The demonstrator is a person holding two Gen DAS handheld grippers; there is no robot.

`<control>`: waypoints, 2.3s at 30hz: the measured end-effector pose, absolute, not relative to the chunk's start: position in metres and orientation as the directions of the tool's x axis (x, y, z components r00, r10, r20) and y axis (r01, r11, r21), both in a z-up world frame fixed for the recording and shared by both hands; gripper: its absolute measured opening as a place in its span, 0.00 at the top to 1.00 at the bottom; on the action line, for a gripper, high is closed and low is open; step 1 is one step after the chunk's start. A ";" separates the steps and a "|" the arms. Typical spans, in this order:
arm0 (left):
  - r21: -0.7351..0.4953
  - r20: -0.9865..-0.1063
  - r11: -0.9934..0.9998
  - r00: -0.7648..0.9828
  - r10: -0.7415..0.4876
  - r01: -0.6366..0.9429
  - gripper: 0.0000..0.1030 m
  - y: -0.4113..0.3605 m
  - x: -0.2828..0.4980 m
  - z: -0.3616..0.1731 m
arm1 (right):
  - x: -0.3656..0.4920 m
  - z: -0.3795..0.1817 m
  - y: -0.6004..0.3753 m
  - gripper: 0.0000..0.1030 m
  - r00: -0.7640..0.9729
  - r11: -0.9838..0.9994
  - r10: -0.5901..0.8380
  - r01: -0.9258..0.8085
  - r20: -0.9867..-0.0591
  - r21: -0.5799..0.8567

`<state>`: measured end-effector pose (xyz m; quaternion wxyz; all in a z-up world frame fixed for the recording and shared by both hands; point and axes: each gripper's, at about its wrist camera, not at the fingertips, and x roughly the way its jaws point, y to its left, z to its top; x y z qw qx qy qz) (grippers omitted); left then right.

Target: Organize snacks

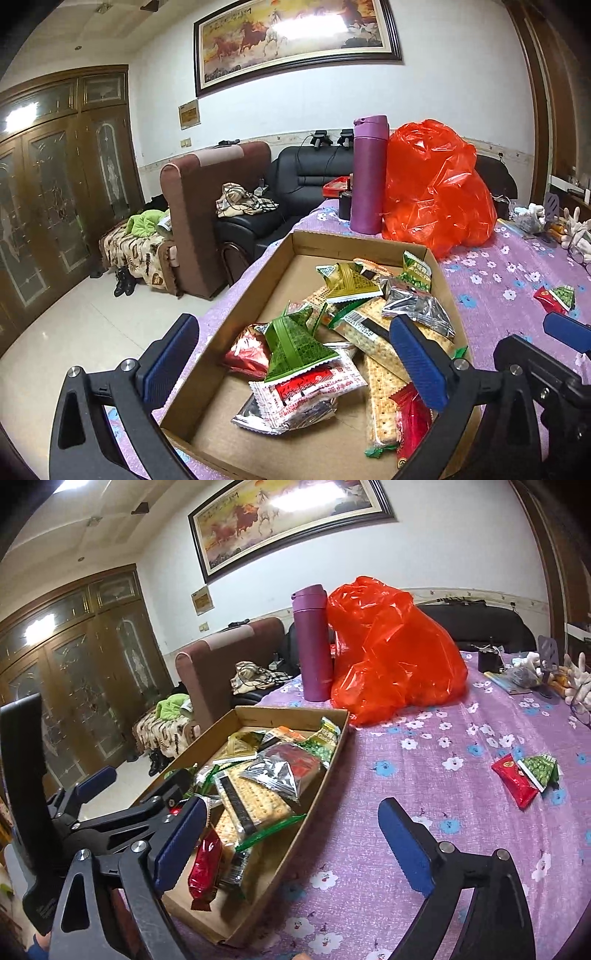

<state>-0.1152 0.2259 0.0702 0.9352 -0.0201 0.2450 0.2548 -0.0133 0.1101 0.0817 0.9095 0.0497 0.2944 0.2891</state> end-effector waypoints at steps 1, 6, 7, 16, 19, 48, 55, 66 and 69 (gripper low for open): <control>0.086 -0.476 0.870 0.747 0.464 -0.485 0.00 0.226 -0.115 0.070 | -0.013 0.082 0.109 0.06 0.667 0.833 0.548 -0.491 -0.506 0.254; 0.069 -0.508 0.850 0.715 0.481 -0.522 0.00 0.225 -0.121 0.069 | -0.016 0.087 0.106 0.00 0.698 0.851 0.517 -0.483 -0.495 0.207; 0.056 -0.520 0.853 0.714 0.469 -0.519 0.00 0.223 -0.124 0.068 | -0.017 0.089 0.105 0.00 0.700 0.850 0.517 -0.486 -0.493 0.202; 0.116 -0.530 0.869 0.710 0.464 -0.481 0.00 0.194 -0.136 0.067 | -0.046 0.094 0.075 0.00 0.721 0.840 0.525 -0.525 -0.452 0.137; 0.087 -0.516 0.883 0.737 0.437 -0.462 0.00 0.188 -0.144 0.069 | -0.045 0.083 0.063 0.00 0.717 0.842 0.527 -0.513 -0.456 0.167; 0.116 -0.545 0.845 0.677 0.494 -0.523 0.00 0.193 -0.129 0.063 | -0.039 0.081 0.062 0.00 0.678 0.823 0.558 -0.527 -0.478 0.213; 0.087 -0.574 0.842 0.664 0.478 -0.532 0.00 0.201 -0.128 0.062 | -0.041 0.082 0.063 0.00 0.682 0.820 0.561 -0.535 -0.470 0.202; 0.094 -0.580 0.836 0.653 0.487 -0.540 0.00 0.203 -0.127 0.061 | -0.041 0.081 0.063 0.00 0.681 0.821 0.560 -0.531 -0.473 0.207; 0.094 -0.580 0.836 0.653 0.487 -0.540 0.00 0.202 -0.127 0.061 | -0.041 0.081 0.063 0.00 0.681 0.821 0.561 -0.533 -0.471 0.206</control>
